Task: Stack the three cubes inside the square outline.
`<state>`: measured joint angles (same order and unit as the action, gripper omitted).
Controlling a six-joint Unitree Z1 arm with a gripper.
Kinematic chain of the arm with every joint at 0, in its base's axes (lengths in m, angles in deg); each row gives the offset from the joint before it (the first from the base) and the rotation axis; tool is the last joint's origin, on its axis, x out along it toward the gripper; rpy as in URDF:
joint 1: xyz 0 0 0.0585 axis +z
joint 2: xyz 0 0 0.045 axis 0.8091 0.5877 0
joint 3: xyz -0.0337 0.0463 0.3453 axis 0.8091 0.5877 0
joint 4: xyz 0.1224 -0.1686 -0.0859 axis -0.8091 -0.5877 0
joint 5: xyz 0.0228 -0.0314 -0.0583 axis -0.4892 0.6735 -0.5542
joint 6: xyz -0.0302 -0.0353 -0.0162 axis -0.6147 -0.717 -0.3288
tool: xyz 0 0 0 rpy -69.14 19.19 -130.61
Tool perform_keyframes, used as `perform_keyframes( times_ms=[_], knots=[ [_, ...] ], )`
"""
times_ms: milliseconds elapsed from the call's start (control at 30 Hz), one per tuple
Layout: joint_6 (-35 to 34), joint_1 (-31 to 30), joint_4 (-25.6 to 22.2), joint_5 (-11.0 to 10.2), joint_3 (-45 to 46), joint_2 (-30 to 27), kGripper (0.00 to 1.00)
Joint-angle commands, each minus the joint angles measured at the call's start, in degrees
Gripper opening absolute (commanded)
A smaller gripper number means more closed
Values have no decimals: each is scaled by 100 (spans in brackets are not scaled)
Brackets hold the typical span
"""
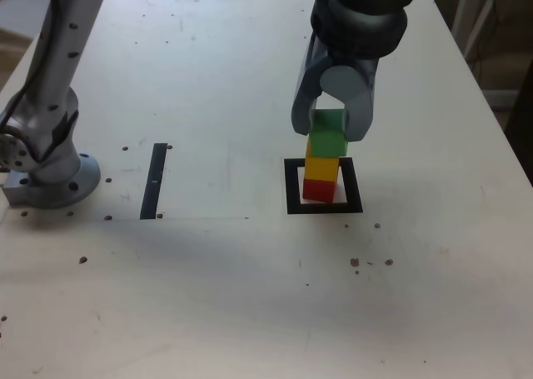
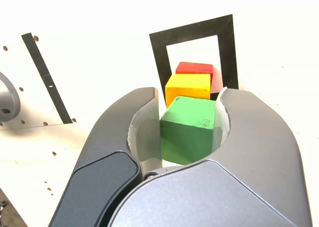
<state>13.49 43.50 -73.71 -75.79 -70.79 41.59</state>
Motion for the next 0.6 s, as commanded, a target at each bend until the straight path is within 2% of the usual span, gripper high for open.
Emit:
perform_keyframes(
  times_ms=[0, 567],
  knots=[
    [7, 17, -86, -27, 57, -58, 0],
    [16, 58, -73, -80, 227, -137, 1]
  ],
)
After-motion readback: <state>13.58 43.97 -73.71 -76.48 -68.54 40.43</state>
